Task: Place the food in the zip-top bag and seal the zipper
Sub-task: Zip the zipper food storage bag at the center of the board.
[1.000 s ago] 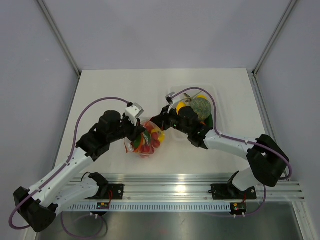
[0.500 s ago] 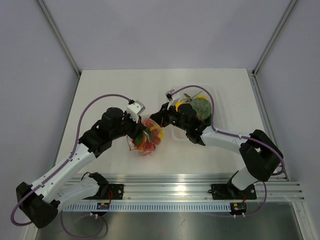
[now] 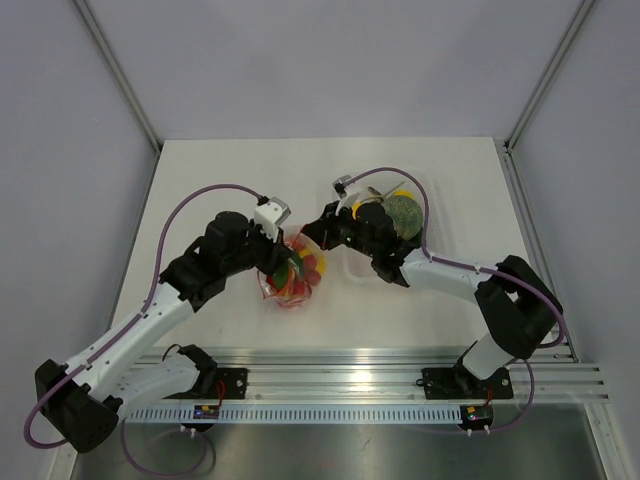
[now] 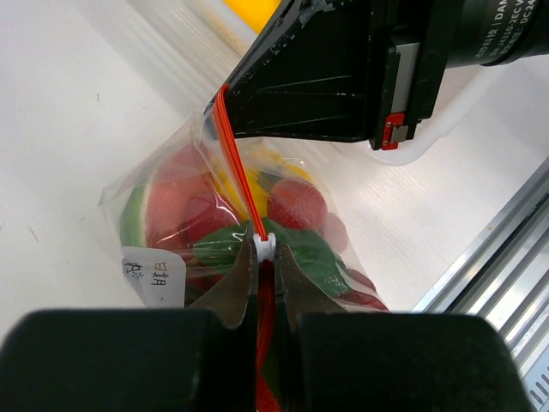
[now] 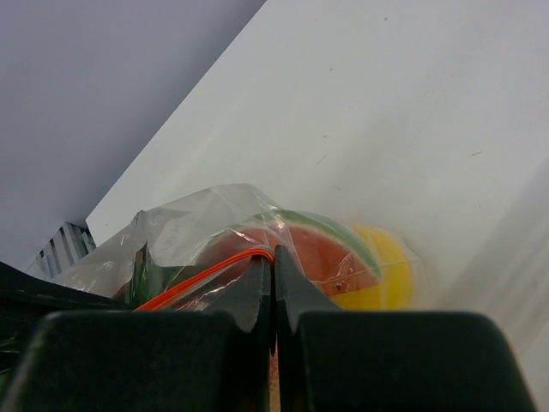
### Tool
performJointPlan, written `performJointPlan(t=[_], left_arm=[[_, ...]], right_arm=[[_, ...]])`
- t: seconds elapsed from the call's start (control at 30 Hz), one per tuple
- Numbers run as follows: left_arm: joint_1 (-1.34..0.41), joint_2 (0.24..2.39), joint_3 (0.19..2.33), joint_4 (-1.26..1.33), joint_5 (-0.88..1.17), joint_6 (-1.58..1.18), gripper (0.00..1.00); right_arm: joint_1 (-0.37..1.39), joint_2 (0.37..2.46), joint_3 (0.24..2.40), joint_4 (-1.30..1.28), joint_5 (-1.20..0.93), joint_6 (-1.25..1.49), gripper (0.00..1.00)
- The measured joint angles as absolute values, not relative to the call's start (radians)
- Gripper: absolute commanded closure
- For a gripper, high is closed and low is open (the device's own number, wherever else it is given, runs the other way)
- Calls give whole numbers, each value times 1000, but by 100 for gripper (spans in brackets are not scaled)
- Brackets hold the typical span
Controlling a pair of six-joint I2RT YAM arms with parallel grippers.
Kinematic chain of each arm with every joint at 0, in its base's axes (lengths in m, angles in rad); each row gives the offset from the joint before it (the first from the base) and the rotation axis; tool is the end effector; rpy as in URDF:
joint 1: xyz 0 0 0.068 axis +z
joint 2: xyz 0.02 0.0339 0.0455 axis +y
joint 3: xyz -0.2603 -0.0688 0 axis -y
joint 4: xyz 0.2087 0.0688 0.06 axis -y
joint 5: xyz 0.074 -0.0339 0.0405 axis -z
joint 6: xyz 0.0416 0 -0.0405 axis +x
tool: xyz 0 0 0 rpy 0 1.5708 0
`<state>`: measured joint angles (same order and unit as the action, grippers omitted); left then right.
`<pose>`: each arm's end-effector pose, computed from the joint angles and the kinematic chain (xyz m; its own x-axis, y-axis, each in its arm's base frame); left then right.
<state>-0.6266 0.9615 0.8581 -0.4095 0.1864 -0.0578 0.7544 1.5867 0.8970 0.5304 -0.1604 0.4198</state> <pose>0.1453 -0.1147 0.3087 -0.4377 0.2468 -0.8646 0.6829 0.7168 -0.1411 0.2410 0.2356 0.2690 -0.4279 0.1500 -0.8913 -0.6752 0.6025 0.4256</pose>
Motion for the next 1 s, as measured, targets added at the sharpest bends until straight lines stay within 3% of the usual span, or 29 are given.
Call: performJointPlan(t=[0.77,1.0], left_arm=[[-621,919,857,-456,181,-89,100],[-641,918,859,-599,317,-136,100]], right_arm=[[729,1662,959,535,-204,469,100],[581,1730,992,538,-17,469,100]])
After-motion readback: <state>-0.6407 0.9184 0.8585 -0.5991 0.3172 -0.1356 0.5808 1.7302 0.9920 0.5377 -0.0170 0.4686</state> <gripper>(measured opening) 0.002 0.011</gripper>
